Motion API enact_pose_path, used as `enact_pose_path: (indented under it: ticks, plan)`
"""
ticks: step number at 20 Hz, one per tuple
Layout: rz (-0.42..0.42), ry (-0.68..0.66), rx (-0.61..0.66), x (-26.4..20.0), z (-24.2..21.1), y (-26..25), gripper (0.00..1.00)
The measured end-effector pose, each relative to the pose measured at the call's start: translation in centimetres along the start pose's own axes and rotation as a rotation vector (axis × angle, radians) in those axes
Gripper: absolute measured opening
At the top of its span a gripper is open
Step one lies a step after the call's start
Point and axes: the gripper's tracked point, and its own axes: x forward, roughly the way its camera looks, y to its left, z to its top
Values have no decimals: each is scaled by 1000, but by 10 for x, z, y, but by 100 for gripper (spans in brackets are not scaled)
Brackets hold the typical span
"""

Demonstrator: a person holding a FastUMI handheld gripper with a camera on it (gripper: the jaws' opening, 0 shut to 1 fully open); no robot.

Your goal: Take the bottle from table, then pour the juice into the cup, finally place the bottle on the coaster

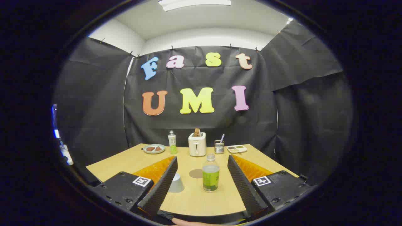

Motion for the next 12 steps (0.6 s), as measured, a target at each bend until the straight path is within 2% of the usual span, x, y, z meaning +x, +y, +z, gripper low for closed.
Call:
enact_pose_path:
  ticks: [12]
  plan:
    - [5, -41, 2, -5, 3, 2, 100]
